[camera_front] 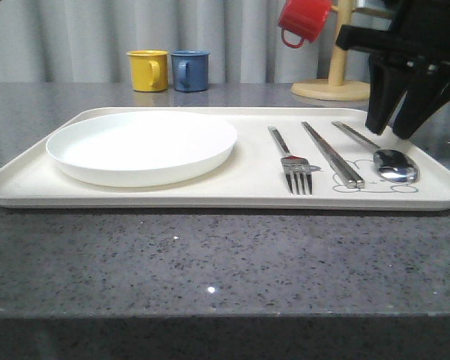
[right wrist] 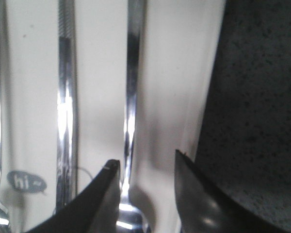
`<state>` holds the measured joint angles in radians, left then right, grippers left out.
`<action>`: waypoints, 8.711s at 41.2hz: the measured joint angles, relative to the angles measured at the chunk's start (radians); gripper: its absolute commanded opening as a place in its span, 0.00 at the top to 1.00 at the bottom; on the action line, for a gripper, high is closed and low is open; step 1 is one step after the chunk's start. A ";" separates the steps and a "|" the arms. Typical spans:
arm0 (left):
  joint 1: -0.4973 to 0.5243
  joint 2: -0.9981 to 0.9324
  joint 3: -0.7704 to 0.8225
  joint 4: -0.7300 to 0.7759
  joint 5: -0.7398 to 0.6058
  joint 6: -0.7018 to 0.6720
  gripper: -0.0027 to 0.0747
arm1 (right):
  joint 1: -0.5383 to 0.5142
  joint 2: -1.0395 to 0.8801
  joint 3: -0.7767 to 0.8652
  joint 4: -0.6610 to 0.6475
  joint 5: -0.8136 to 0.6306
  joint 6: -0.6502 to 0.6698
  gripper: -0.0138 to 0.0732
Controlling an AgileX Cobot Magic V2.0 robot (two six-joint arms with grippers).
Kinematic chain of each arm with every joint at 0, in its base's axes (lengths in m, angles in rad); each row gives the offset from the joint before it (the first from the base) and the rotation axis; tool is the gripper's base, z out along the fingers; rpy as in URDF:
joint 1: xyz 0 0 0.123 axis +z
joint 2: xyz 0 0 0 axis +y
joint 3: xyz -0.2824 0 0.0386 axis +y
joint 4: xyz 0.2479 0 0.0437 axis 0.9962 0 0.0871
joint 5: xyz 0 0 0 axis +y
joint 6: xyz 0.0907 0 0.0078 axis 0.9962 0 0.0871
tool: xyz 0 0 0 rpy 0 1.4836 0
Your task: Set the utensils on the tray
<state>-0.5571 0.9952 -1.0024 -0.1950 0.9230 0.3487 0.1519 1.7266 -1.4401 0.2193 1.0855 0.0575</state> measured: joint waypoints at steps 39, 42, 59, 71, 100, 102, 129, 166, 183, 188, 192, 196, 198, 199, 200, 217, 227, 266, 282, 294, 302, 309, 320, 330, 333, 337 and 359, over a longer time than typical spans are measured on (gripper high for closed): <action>0.000 0.000 0.000 0.000 0.000 0.000 0.42 | 0.104 -1.145 0.524 -0.067 0.048 -0.148 0.49; 0.000 0.000 0.000 0.000 0.000 0.000 0.42 | 0.104 -1.226 0.565 -0.067 0.043 -0.152 0.49; 0.000 0.000 0.000 0.000 0.000 0.000 0.42 | 0.104 -1.439 0.657 -0.067 0.026 -0.153 0.49; 0.000 0.000 0.000 0.000 0.000 0.000 0.57 | 0.104 -1.439 0.659 -0.067 0.007 -0.154 0.84; 0.000 0.000 0.000 0.000 -0.017 0.000 0.99 | 0.104 -1.439 0.659 -0.058 -0.002 -0.155 0.92; 0.000 0.000 0.000 0.000 -0.018 0.000 0.99 | 0.104 -1.439 0.659 -0.058 -0.002 -0.155 0.92; 0.468 -0.405 0.410 0.036 -0.443 0.000 0.99 | 0.104 -1.439 0.659 -0.056 -0.002 -0.155 0.92; 0.612 -1.002 1.012 -0.090 -0.843 0.000 0.99 | 0.104 -1.441 0.659 -0.056 -0.002 -0.155 0.92; 0.612 -1.002 1.012 0.057 -0.843 -0.191 0.99 | 0.104 -1.441 0.659 -0.056 -0.002 -0.155 0.92; 0.612 -1.002 1.012 0.085 -0.843 -0.224 0.99 | 0.104 -1.441 0.659 -0.056 -0.002 -0.155 0.92; 0.599 -1.002 1.012 0.092 -0.843 -0.227 0.99 | 0.104 -1.441 0.659 -0.056 -0.002 -0.155 0.92; 0.579 -1.002 1.012 0.096 -0.843 -0.225 0.99 | 0.104 -1.441 0.659 -0.056 -0.002 -0.155 0.92; 0.572 -1.002 1.012 0.096 -0.843 -0.225 0.99 | 0.104 -1.441 0.659 -0.056 -0.002 -0.155 0.92; 0.569 -1.002 1.012 0.096 -0.843 -0.225 0.99 | 0.104 -1.441 0.659 -0.056 -0.002 -0.155 0.92; 0.567 -1.002 1.012 0.098 -0.843 -0.225 0.99 | 0.104 -1.441 0.659 -0.056 -0.002 -0.155 0.92; 0.551 -1.002 1.012 0.124 -0.854 -0.225 0.99 | 0.104 -1.441 0.659 -0.056 -0.002 -0.155 0.92; 0.525 -1.002 1.012 0.124 -0.862 -0.224 0.99 | 0.104 -1.441 0.659 -0.056 -0.002 -0.155 0.92; 0.525 -1.002 1.012 0.126 -0.862 -0.222 0.99 | 0.104 -1.445 0.670 -0.056 -0.015 -0.155 0.92; 0.525 -1.002 1.012 0.126 -0.862 -0.222 0.99 | -0.112 -1.625 1.158 -0.060 -0.610 -0.155 0.92; 0.525 -1.002 1.012 0.126 -0.863 -0.222 0.99 | -0.136 -1.735 1.447 -0.060 -0.948 -0.155 0.92; 0.525 -1.002 1.012 0.126 -0.864 -0.220 0.99 | -0.138 -1.736 1.466 -0.059 -1.010 -0.155 0.92; 0.525 -1.002 1.012 0.126 -0.864 -0.220 0.99 | -0.138 -1.736 1.466 -0.057 -1.011 -0.155 0.92; 0.525 -1.002 1.012 0.126 -0.864 -0.220 0.99 | -0.138 -1.736 1.466 -0.075 -1.047 -0.129 0.92; 0.525 -1.002 1.012 0.126 -0.864 -0.220 0.99 | -0.138 -1.736 1.466 -0.151 -1.075 -0.058 0.92; 0.525 -1.002 1.012 0.126 -0.864 -0.220 0.99 | -0.138 -1.736 1.466 -0.153 -1.072 -0.052 0.92; 0.525 -1.002 1.012 0.126 -0.864 -0.220 0.99 | -0.138 -1.736 1.466 -0.159 -1.070 -0.051 0.92; 0.525 -1.002 1.012 0.126 -0.864 -0.220 0.99 | -0.138 -1.736 1.466 -0.219 -1.069 0.011 0.92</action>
<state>-0.0317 -0.0066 0.0092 -0.0687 0.0595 0.1285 0.0139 -0.0098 0.0262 0.0000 0.0167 0.0688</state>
